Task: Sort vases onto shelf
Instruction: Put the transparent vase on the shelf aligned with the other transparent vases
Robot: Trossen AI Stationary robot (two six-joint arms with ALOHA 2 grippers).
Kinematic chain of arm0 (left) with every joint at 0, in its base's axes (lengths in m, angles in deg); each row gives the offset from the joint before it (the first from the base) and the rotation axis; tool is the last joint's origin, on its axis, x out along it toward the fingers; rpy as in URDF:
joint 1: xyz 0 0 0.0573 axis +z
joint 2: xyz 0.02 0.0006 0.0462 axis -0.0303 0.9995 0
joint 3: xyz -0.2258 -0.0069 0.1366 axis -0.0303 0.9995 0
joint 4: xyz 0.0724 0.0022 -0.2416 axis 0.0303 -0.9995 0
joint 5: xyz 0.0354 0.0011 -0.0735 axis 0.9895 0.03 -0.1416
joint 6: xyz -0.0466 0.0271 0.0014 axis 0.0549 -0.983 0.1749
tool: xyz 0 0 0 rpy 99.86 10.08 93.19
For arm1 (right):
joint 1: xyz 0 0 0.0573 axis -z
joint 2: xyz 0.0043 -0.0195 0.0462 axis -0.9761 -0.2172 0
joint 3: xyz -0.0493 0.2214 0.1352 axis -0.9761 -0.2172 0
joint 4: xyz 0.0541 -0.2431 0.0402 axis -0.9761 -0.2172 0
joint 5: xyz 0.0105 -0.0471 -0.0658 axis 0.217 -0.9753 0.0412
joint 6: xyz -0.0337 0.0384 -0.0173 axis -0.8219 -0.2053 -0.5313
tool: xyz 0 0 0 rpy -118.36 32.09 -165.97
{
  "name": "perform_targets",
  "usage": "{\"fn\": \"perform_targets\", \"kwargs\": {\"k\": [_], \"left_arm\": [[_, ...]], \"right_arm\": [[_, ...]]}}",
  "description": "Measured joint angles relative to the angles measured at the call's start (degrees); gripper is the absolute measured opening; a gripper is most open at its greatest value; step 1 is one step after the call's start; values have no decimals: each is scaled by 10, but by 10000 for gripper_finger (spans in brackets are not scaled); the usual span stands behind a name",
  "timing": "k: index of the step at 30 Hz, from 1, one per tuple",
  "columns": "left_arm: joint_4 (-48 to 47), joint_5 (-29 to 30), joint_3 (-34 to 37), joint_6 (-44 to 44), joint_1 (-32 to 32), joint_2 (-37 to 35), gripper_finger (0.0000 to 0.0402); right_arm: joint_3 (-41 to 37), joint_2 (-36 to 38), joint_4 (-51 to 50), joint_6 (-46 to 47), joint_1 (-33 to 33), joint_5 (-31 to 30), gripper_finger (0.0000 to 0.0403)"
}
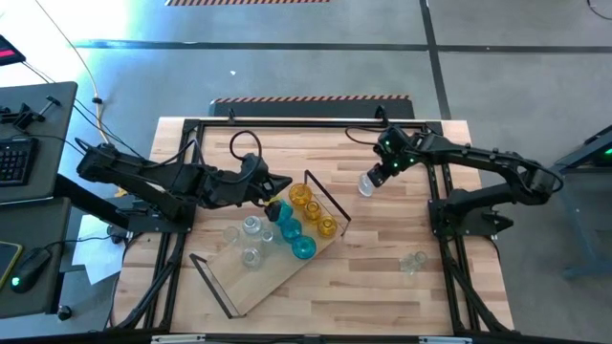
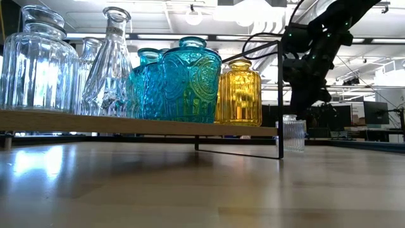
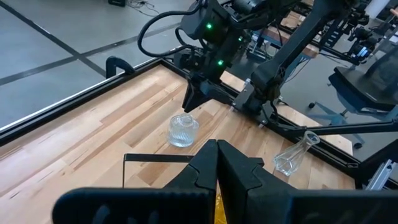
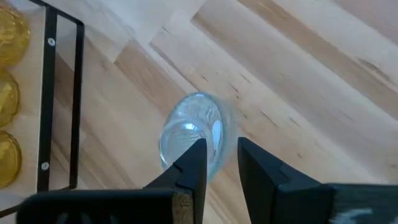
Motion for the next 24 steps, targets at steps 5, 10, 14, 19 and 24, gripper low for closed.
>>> {"fn": "perform_targets", "kwargs": {"k": [5, 10, 14, 19, 24], "left_arm": [[0, -3, 0, 6, 0, 0, 0], [0, -15, 0, 6, 0, 0, 0], [0, -15, 0, 6, 0, 0, 0], [0, -15, 0, 6, -1, 0, 0], [0, -17, 0, 6, -4, 0, 0]], "right_arm": [[0, 0, 5, 0, 0, 1, 73], [0, 0, 5, 0, 0, 19, 103], [0, -3, 5, 10, 0, 25, 139], [0, -29, 6, 12, -13, 19, 157], [3, -65, 20, 23, -38, -8, 158]]}}
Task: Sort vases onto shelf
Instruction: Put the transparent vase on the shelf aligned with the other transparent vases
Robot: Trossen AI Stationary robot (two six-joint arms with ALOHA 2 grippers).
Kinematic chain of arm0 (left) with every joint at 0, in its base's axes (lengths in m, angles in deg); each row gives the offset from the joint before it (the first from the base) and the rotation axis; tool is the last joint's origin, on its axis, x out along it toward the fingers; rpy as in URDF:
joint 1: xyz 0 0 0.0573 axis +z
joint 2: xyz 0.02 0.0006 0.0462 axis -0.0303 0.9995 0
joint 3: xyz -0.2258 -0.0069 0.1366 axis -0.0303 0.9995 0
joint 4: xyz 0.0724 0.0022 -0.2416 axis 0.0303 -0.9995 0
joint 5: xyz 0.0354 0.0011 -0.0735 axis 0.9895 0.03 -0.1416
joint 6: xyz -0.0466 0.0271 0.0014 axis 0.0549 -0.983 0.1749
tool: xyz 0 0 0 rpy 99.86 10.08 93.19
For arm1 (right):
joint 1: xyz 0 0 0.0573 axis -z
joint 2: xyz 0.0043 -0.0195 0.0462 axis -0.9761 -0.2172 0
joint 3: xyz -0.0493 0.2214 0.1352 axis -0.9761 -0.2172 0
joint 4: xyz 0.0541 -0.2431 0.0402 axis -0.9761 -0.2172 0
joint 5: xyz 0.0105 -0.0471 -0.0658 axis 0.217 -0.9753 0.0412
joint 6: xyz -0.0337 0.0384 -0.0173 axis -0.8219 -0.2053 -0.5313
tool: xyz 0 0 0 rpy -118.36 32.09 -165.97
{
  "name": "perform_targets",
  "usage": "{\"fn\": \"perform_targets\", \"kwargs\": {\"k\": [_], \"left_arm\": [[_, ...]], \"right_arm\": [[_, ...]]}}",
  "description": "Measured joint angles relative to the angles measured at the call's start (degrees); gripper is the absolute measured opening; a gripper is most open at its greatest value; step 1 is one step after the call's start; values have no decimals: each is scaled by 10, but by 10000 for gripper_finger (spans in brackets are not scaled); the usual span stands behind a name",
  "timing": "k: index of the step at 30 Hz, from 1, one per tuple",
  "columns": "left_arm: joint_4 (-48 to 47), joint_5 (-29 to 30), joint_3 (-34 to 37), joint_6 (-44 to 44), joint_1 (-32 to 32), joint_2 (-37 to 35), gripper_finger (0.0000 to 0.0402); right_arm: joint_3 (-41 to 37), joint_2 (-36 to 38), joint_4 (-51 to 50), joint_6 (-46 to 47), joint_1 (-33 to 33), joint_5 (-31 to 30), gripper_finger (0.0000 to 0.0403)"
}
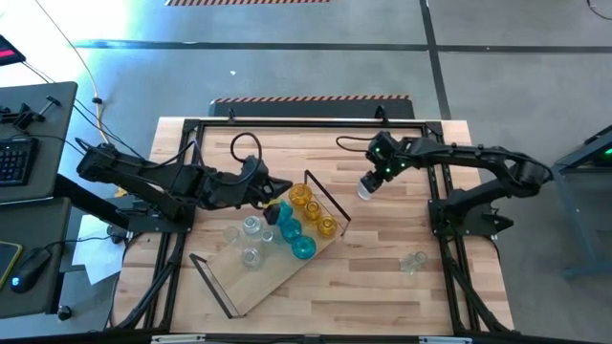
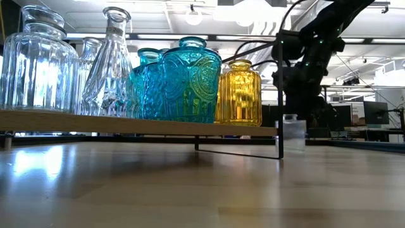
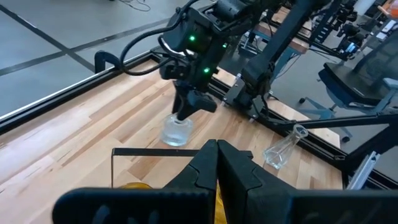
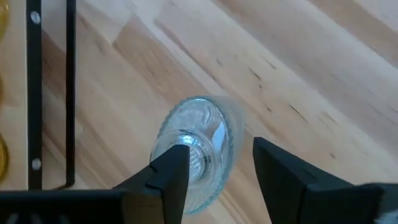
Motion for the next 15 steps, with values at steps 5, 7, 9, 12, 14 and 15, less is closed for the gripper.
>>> {"fn": "perform_targets", "kwargs": {"k": [5, 7, 9, 12, 14, 15], "left_arm": [[0, -9, 0, 0, -4, 0, 0], [0, -10, 0, 2, -4, 0, 0], [0, -10, 0, 4, -4, 0, 0], [0, -10, 0, 5, -4, 0, 0], [0, -10, 0, 4, -4, 0, 0], [0, -10, 0, 4, -4, 0, 0]], "right_arm": [[1, -10, 6, 13, -9, -17, 144], [0, -9, 8, 13, -12, -16, 123], [0, -6, 8, 8, -12, -9, 94], [0, 0, 4, 0, -15, -3, 43], [-2, 8, -1, -4, -21, -4, 14], [-4, 7, -5, -2, -26, 2, 8]]}}
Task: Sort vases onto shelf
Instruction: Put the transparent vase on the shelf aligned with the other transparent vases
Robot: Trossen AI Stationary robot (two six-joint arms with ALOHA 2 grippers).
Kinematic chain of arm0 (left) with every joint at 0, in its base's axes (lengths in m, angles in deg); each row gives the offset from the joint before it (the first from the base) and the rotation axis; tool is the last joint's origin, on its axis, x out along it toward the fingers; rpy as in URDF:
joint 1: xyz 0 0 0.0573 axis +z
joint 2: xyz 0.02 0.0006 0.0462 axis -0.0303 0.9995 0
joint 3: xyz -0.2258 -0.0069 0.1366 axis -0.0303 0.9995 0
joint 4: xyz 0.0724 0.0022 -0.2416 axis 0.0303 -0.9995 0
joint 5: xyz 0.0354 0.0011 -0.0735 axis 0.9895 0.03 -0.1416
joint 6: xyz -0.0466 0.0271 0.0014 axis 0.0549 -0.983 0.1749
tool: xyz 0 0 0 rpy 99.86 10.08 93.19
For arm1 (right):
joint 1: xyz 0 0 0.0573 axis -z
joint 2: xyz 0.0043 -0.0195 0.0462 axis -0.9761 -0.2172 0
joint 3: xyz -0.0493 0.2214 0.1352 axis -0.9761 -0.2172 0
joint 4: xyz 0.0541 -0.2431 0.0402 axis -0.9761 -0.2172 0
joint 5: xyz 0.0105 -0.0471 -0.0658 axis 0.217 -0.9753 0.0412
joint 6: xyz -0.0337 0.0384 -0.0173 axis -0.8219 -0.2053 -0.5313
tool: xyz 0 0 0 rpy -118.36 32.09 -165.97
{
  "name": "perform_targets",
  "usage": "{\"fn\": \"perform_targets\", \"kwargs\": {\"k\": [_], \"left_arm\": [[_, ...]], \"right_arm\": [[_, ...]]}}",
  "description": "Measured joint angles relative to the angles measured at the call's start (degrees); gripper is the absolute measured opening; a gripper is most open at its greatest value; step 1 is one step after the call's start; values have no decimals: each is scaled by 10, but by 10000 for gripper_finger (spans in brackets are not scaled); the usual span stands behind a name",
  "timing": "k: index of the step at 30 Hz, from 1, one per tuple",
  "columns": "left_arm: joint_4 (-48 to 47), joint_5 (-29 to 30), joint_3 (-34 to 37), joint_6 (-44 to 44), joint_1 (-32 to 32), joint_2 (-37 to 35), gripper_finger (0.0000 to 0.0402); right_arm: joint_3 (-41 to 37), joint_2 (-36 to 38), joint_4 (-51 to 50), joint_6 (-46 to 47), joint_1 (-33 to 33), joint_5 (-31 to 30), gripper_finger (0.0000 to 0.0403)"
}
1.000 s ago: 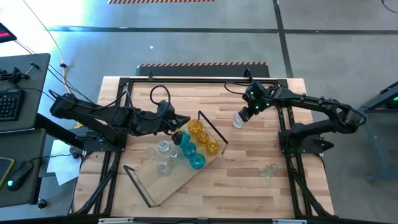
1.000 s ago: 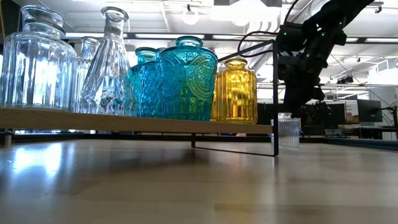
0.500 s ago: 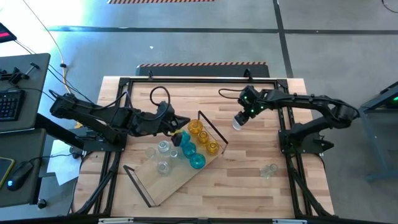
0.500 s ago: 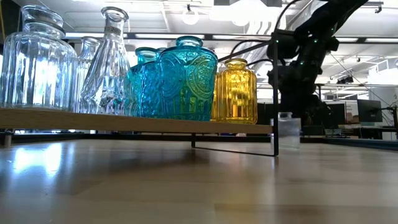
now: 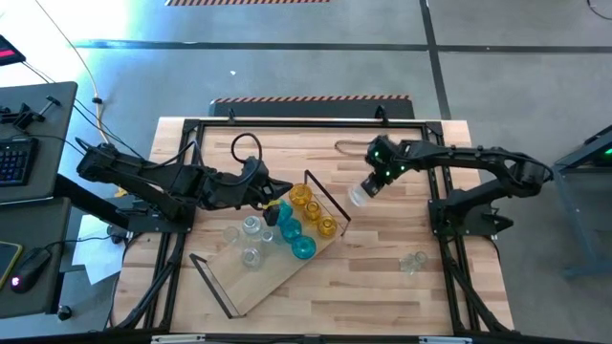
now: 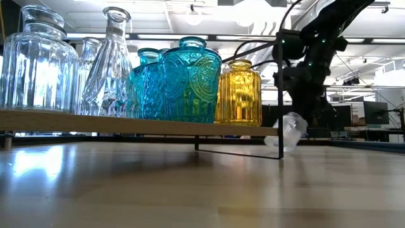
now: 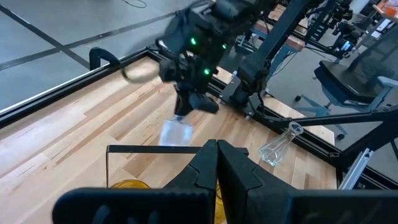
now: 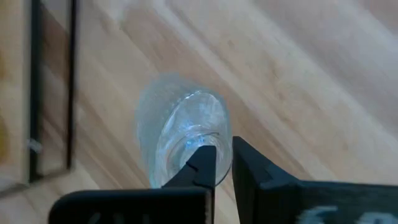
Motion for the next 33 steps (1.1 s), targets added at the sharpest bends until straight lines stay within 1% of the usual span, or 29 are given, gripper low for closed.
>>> {"fn": "perform_targets", "kwargs": {"k": [4, 7, 13, 15, 20, 25, 29, 33], "left_arm": [[-2, 0, 0, 0, 0, 0, 0], [-6, 0, 0, 0, 0, 0, 0], [-10, -5, -1, 0, 0, -5, 0], [-11, -7, -1, 0, 0, -8, 0], [-25, -7, 0, 0, -3, -30, 0], [-56, 21, 0, 0, -17, -68, 0], [-81, 49, 0, 0, -33, -102, 0], [-100, 68, 0, 0, -47, -133, 0]], "right_arm": [[2, 14, -22, 12, -15, -3, 10], [8, 21, -68, 14, -30, -8, 6], [60, 22, -143, 17, -67, -13, 3], [91, 22, -172, 19, -82, -15, 3], [192, 22, -282, 21, -121, -56, 2], [307, 22, -384, 42, -162, -107, 1], [380, 23, -423, 81, -207, -136, 1], [429, 22, -420, 138, -267, -149, 1]]}}
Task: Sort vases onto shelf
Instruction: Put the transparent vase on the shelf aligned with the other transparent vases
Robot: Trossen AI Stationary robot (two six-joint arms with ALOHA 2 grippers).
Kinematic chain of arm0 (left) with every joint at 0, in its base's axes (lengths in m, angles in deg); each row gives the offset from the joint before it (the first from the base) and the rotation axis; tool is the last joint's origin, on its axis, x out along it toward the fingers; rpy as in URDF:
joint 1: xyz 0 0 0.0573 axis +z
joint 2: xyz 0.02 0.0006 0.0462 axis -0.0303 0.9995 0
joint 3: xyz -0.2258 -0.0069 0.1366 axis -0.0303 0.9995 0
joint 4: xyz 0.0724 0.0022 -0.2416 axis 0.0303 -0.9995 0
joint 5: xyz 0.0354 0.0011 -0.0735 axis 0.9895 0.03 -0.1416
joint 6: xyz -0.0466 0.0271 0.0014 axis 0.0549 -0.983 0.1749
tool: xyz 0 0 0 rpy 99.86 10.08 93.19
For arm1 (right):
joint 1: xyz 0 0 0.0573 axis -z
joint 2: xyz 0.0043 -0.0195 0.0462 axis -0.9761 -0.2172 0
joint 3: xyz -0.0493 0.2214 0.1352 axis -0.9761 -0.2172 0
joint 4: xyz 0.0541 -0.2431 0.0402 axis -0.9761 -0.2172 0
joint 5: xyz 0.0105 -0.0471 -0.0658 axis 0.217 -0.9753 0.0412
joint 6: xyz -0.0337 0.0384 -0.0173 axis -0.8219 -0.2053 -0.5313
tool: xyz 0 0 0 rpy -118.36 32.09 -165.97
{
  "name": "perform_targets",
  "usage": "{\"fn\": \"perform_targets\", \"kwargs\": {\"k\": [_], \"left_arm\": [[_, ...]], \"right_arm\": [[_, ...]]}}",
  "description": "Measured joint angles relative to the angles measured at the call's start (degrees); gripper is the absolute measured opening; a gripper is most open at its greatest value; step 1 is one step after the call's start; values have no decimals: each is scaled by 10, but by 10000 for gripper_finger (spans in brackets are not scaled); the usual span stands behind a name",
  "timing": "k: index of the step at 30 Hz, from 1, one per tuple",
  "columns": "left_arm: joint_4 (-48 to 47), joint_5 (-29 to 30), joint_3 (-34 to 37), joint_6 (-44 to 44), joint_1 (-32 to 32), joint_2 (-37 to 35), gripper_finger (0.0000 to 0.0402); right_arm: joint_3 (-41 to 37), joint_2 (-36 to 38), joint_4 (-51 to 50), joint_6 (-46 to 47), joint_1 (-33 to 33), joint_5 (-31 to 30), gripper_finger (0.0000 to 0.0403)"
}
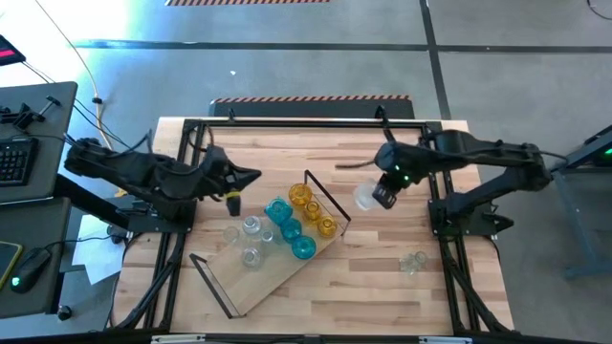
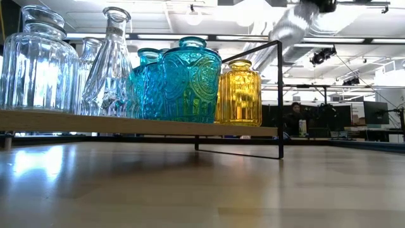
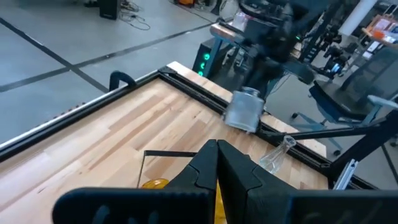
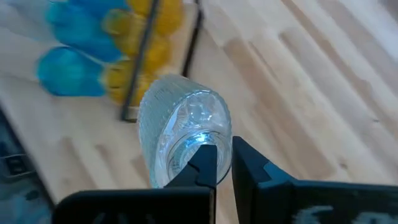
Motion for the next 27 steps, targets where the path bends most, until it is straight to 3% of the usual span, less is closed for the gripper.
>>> {"fn": "perform_targets", "kwargs": {"k": [7, 12, 25, 27], "left_arm": [[-42, -7, 0, 0, -18, -18, 0], [-100, -25, 0, 25, -25, -17, 0], [-140, -41, 0, 25, -65, -58, 0], [-140, -41, 0, 25, -73, -61, 0]], "right_arm": [[49, -42, 38, 133, -122, -9, 1], [110, -129, 120, 176, -188, 4, 1], [490, -440, 132, 170, -242, -15, 0], [468, -453, 184, 166, -243, -6, 0]]}}
